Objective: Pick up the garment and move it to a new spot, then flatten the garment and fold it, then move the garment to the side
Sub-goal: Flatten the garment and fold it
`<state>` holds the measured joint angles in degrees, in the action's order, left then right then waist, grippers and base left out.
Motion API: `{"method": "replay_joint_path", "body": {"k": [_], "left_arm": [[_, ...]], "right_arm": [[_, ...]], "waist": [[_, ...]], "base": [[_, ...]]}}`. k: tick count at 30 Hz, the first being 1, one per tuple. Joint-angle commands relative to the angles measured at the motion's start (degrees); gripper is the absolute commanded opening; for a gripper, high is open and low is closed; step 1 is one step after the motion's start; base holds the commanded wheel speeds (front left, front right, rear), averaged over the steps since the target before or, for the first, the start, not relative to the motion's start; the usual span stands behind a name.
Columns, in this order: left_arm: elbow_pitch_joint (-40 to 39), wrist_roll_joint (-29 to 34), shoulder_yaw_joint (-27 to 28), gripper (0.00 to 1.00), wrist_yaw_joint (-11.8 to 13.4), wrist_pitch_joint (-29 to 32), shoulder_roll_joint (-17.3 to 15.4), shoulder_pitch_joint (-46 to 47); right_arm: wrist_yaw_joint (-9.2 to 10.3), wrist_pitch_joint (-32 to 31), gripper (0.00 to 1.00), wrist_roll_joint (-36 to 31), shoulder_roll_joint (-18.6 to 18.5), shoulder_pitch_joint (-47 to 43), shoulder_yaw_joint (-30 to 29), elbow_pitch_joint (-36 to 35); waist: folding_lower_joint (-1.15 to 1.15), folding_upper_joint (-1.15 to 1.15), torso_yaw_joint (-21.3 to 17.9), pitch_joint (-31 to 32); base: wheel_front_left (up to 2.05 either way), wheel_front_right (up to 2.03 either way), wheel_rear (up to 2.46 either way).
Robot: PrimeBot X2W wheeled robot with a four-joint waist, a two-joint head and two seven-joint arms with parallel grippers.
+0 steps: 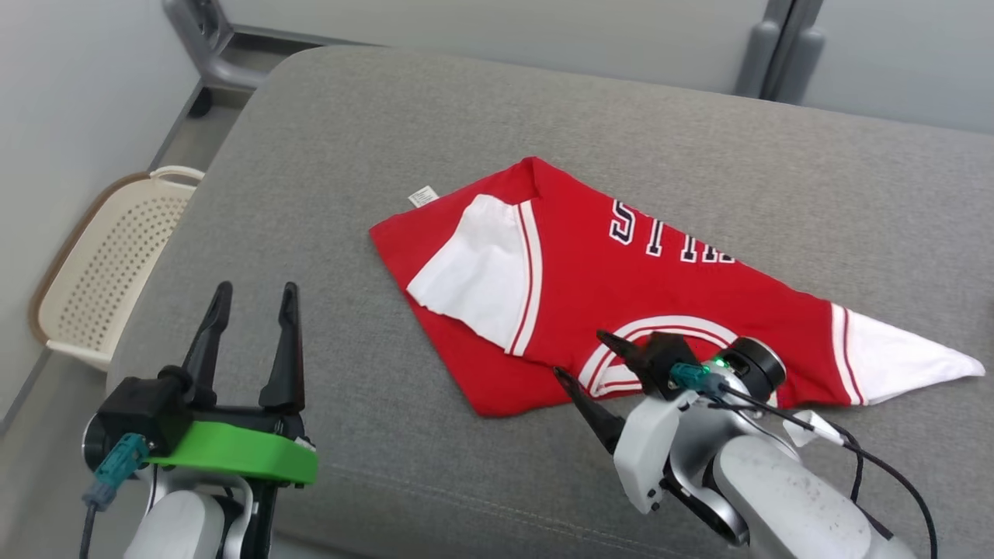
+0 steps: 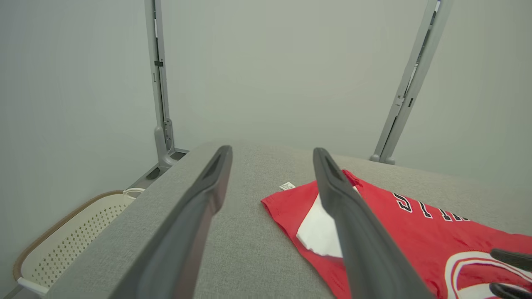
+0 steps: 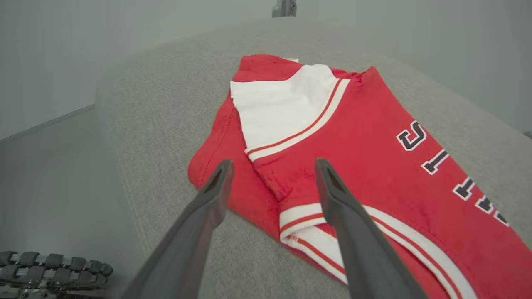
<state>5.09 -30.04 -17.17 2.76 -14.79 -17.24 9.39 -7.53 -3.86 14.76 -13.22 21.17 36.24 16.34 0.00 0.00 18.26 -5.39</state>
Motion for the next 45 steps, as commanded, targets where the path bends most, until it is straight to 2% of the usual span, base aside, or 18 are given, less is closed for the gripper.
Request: {"method": "replay_joint_path", "body": {"k": [1,8,14,21,27,28,29,30,31,39,45], "left_arm": [[0.42,0.5,-0.09,1.0,-0.73,-0.4,0.62,1.31],[4.19,2.34,0.18,1.0,-4.91,-0.36,5.68,4.09],[6.49,4.37,0.99,1.0,-7.6,-0.36,9.35,5.54],[7.21,6.34,3.15,1.0,-9.21,-0.36,11.81,6.14],[7.02,7.74,4.35,1.0,-9.79,-0.36,13.09,6.28],[7.01,7.8,4.46,1.0,-9.84,-0.36,13.27,6.29],[7.0,7.95,4.56,1.0,-9.91,-0.36,13.44,6.31],[7.0,8.11,4.63,1.0,-10.01,-0.36,13.56,6.34],[7.06,8.16,4.66,1.0,-10.08,-0.36,13.67,6.34],[7.65,8.95,4.46,1.0,-10.27,-0.37,14.04,6.81],[8.49,9.27,3.45,1.0,-10.26,-0.37,13.72,6.9]], "right_arm": [[0.09,-0.94,1.0,0.85,-0.45,1.75,0.55,1.14],[0.09,-6.35,1.0,3.77,-2.29,10.62,7.79,7.84],[0.09,-7.42,1.0,5.94,-3.22,17.07,12.95,12.96],[0.09,-7.59,1.0,7.4,-2.45,24.9,19.39,19.87],[0.09,-5.87,1.0,8.9,-1.15,29.74,22.36,25.74],[0.09,-5.34,0.9,9.35,-0.95,30.33,22.39,26.68],[0.09,-4.68,0.47,9.62,-0.74,30.8,22.31,27.64],[0.09,-4.14,0.27,9.76,-0.53,31.2,22.33,28.6],[0.09,-3.85,0.0,10.13,-0.27,31.37,22.29,29.59],[0.09,0.36,0.0,12.21,0.37,32.46,21.84,34.16],[0.09,6.75,0.0,14.72,0.76,30.53,16.74,34.84]], "waist": [[0.0,0.0,5.75,-4.36],[0.0,0.0,10.49,-6.61],[0.0,0.0,13.47,-7.93],[0.0,0.0,14.08,-10.06],[0.0,0.0,14.21,-10.84],[0.0,0.0,14.21,-10.97],[0.0,0.0,14.21,-11.07],[0.0,0.0,14.2,-11.13],[0.0,0.0,14.19,-11.16],[0.0,0.0,13.99,-10.9],[0.0,0.0,12.89,-9.22]], "base": [[0.0,0.0,0.0],[0.0,0.0,0.0],[0.0,0.0,0.0],[0.0,0.0,0.0],[0.0,0.0,0.0],[0.0,0.0,0.0],[0.0,0.0,0.0],[0.0,0.0,0.0],[0.0,0.0,0.0],[0.0,0.0,0.0],[0.0,0.0,0.0]]}}
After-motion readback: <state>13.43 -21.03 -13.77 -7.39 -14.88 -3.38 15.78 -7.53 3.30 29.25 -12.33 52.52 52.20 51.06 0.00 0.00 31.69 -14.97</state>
